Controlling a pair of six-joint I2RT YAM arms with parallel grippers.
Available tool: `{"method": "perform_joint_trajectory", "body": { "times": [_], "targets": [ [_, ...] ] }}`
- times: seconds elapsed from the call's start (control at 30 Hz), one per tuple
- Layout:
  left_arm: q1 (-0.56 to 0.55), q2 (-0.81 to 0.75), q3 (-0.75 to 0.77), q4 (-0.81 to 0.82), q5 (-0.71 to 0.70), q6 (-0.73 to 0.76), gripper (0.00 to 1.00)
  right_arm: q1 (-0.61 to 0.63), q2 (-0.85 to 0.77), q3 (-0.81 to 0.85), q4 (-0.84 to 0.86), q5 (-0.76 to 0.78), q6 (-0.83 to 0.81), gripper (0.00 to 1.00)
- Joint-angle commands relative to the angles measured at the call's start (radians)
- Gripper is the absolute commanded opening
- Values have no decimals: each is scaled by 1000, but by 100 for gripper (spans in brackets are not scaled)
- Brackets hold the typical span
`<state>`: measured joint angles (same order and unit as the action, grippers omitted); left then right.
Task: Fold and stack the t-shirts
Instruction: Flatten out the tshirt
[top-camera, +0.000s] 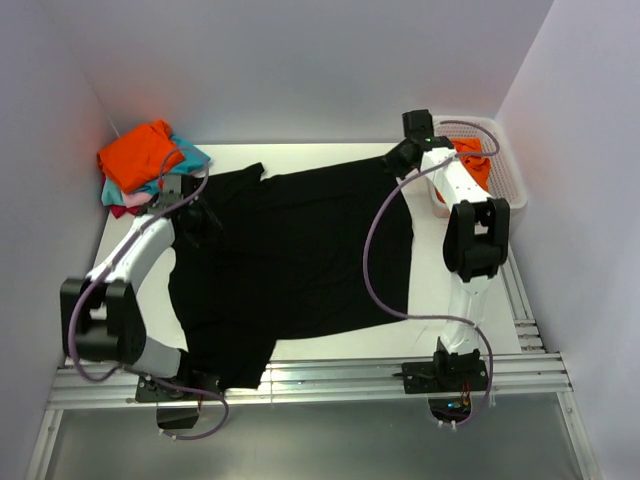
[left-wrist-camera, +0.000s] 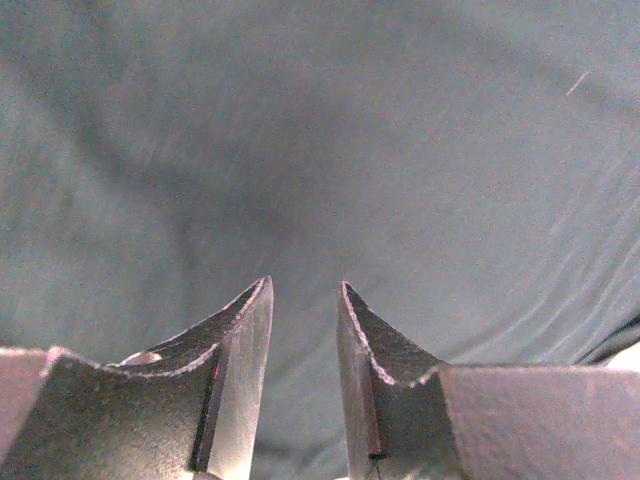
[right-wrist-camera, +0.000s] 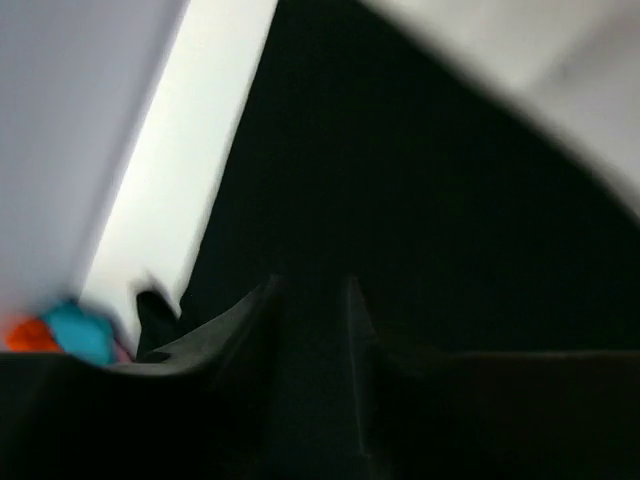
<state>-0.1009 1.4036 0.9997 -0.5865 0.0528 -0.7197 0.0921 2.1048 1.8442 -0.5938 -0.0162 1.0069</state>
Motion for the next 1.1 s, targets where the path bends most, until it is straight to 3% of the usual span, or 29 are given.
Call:
{"method": "perform_joint_trajectory", "body": {
  "times": [0.0,0.17,0.27,0.3,0.4,0.63,1.07],
  "targets": [
    [17,132,158,120,-24,20,37,92,-149,-114,-23,2,-71,3],
    [29,421,446,108,-47,60,36,130,-284,-281,-93,15,-114,2],
    [43,544,549,116,-44,63,37,147,-363,-338,-150,68,-169,26],
    [49,570,568,120,-42,62,37,149,-382,-349,-178,76,-178,47],
    [64,656,631,123,-48,52,37,147,-451,-396,-216,117,-209,60],
    [101,770,701,131,-85,49,36,140,-558,-496,-244,157,-226,61],
    [153,848,744,148,-41,37,35,124,-473,-448,-279,177,-238,57]
  ]
}}
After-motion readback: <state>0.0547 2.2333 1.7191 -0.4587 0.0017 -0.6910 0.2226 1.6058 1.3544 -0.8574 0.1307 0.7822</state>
